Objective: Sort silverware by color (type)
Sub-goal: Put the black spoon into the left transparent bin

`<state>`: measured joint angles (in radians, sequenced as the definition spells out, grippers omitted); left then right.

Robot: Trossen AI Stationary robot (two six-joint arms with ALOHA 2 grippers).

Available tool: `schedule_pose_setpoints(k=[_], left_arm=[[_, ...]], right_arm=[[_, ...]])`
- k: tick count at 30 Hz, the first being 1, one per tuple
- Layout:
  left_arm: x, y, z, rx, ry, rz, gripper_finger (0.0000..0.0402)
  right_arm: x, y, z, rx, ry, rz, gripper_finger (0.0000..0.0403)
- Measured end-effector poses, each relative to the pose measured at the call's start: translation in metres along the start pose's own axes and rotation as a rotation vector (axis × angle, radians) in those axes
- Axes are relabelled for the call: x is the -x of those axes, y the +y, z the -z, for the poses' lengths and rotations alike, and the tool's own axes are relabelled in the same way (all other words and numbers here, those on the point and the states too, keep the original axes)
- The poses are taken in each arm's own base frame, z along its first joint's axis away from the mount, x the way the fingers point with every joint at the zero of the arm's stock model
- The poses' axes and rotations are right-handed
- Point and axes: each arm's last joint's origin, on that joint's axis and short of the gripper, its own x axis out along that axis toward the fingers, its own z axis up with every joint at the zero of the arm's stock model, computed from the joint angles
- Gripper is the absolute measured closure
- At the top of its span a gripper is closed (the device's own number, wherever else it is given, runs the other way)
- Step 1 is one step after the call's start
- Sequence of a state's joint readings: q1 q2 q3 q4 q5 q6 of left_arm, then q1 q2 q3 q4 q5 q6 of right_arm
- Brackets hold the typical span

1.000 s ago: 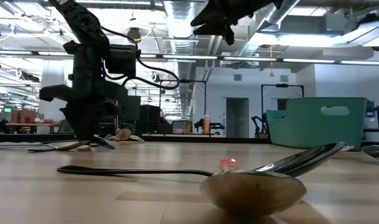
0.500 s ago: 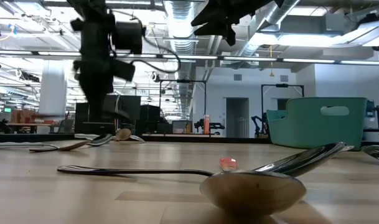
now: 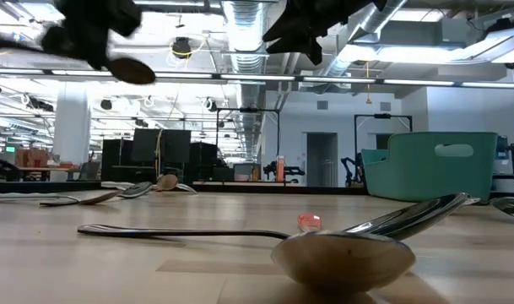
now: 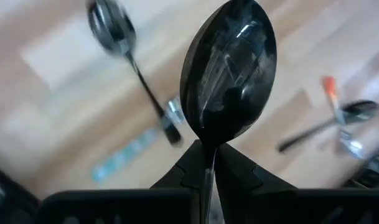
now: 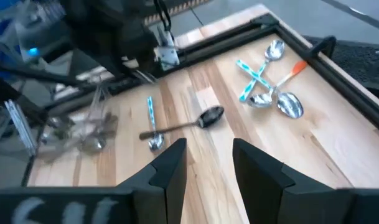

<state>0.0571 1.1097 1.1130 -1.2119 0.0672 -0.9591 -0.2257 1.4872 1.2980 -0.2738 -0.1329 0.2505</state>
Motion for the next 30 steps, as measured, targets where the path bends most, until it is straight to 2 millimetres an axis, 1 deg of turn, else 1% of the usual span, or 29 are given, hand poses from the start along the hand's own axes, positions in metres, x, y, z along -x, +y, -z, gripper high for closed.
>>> schedule_pose_setpoints(k=[3, 7, 10, 15, 18, 21, 26, 30], left_arm=[[0.012, -0.006, 0.028, 0.055, -0.02, 0.041, 0.0391], [0.017, -0.016, 0.063, 0.009, -0.036, 0.068, 0.0391], [0.014, -0.024, 0.087, 0.021, -0.023, 0.074, 0.0391], [0.002, -0.037, 0.121, 0.021, 0.025, 0.025, 0.0391], [-0.006, -0.042, 0.135, 0.014, 0.04, -0.014, 0.0391], [-0.012, -0.044, 0.144, -0.012, 0.026, -0.043, 0.0391], [-0.021, -0.048, 0.156, -0.049, -0.032, -0.081, 0.0391], [-0.029, -0.05, 0.167, -0.086, -0.031, -0.115, 0.0391]], right_arm=[[0.0, 0.004, 0.004, 0.026, 0.034, -0.004, 0.0248], [-0.003, 0.01, 0.008, 0.035, 0.057, -0.02, 0.0248], [-0.004, 0.016, 0.011, 0.042, 0.07, -0.034, 0.0248], [-0.005, 0.03, 0.015, 0.062, 0.084, -0.071, 0.0248], [-0.005, 0.04, 0.018, 0.069, 0.091, -0.097, 0.0248], [-0.005, 0.05, 0.02, 0.057, 0.086, -0.125, 0.0252], [-0.005, 0.061, 0.024, -0.043, 0.104, -0.146, 0.0259], [-0.004, 0.068, 0.033, -0.152, 0.144, -0.056, 0.0258]])
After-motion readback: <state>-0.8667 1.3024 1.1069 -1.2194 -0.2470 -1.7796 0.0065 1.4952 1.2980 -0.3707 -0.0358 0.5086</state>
